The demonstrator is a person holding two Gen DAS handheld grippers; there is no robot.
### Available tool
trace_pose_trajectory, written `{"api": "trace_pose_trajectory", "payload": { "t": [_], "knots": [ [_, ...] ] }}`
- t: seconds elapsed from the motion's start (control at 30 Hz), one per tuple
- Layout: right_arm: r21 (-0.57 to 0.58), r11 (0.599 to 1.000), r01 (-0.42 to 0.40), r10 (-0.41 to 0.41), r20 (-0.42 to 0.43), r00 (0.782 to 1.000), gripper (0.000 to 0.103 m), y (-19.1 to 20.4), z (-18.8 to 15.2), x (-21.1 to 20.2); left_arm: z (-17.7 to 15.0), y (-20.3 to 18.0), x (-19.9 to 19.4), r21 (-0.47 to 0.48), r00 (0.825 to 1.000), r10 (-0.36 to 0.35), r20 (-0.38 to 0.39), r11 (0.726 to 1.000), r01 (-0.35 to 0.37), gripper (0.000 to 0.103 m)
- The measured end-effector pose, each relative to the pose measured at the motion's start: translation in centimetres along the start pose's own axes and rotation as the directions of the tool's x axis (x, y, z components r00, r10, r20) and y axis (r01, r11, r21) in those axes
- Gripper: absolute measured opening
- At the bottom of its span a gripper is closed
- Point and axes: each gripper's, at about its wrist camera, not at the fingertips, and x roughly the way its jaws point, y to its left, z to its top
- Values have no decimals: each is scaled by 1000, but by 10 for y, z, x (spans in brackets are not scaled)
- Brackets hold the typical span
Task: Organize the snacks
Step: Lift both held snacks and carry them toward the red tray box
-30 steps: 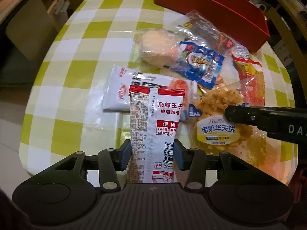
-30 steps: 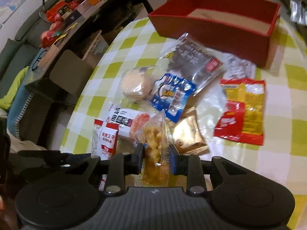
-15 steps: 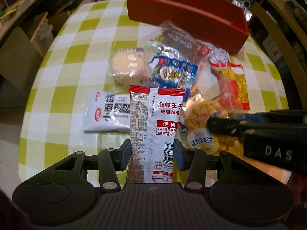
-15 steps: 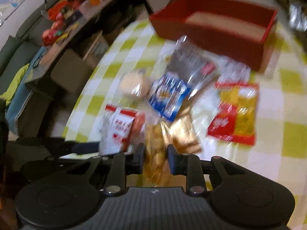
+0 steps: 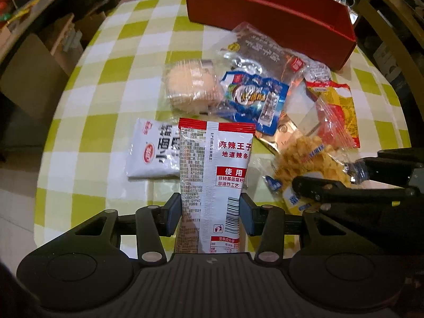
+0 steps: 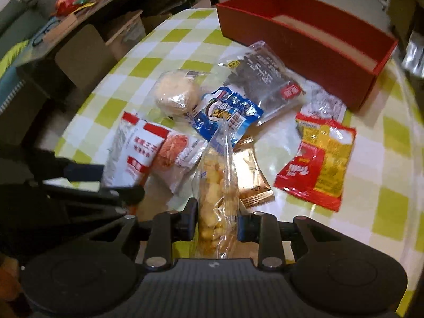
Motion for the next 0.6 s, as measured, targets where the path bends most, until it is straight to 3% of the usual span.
{"api": "trace_pose_trajectory", "payload": {
  "t": [0.2,0.37,0.6],
  "knots": [
    [8,1000,9,-9,75,997,37,-4,7,-26,5,-4,-7,0,1000,1,22,1000,-1,54],
    [11,999,31,-31,76,997,36,-6,13,-28,13,-14,-12,23,998,24,54,999,-25,54],
    [100,989,-112,109,39,993,37,-20,12,-17,14,-14,-2,25,999,32,23,999,-32,54]
  ]
}}
